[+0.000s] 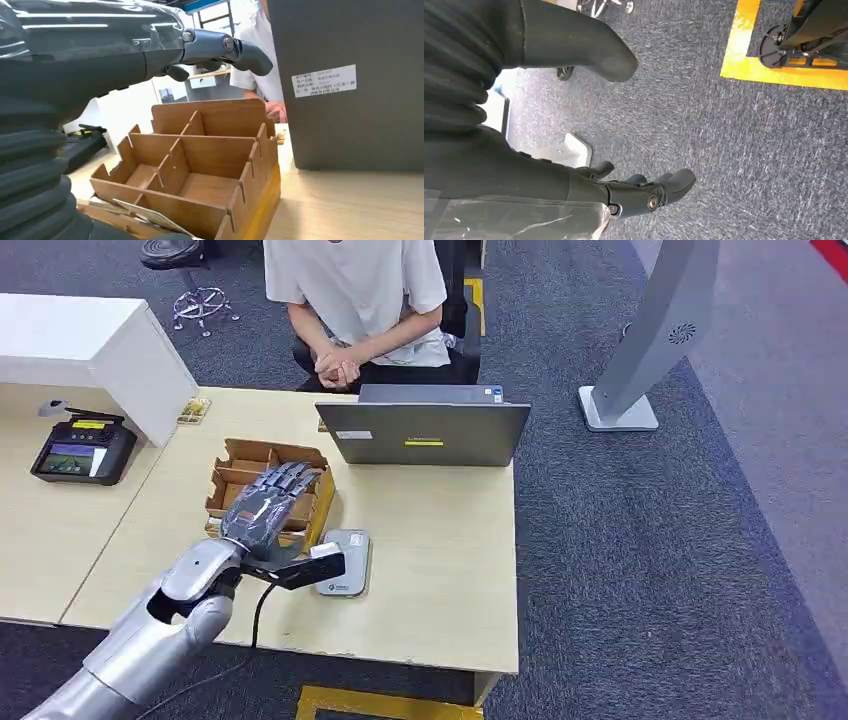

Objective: Pass the card to the sensor for recognition and then transmit it.

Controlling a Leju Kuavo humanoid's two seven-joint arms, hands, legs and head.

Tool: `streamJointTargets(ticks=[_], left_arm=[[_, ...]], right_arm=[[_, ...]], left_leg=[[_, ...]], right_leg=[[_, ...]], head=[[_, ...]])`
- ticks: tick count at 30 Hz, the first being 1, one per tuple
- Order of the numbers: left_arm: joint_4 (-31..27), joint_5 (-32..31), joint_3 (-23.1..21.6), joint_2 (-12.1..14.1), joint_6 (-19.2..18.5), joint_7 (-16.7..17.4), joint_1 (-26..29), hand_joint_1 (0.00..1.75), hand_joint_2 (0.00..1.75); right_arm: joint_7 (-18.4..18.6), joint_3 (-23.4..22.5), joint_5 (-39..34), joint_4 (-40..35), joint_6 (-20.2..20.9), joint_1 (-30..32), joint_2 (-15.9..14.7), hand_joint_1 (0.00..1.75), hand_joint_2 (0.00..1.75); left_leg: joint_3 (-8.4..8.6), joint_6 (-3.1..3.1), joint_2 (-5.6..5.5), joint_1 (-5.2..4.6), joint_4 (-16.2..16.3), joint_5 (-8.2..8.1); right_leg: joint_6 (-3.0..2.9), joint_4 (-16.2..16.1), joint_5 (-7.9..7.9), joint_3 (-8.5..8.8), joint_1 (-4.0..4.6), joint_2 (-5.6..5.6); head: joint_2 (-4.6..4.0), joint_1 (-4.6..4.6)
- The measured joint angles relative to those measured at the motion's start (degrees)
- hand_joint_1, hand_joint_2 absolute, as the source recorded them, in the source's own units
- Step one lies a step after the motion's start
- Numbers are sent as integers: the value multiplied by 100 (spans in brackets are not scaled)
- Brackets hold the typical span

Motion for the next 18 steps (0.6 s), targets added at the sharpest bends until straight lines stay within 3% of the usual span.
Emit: streamJointTargets(ticks=[18], left_arm=[[431,37,0,-101,44,177,10,0,175]], right_arm=[[9,-24,168,0,20,-2,0,0,175]], left_leg=[[-1,0,-1,0,0,0]], right_leg=[[0,0,0,1,0,-1]], head=[[0,0]])
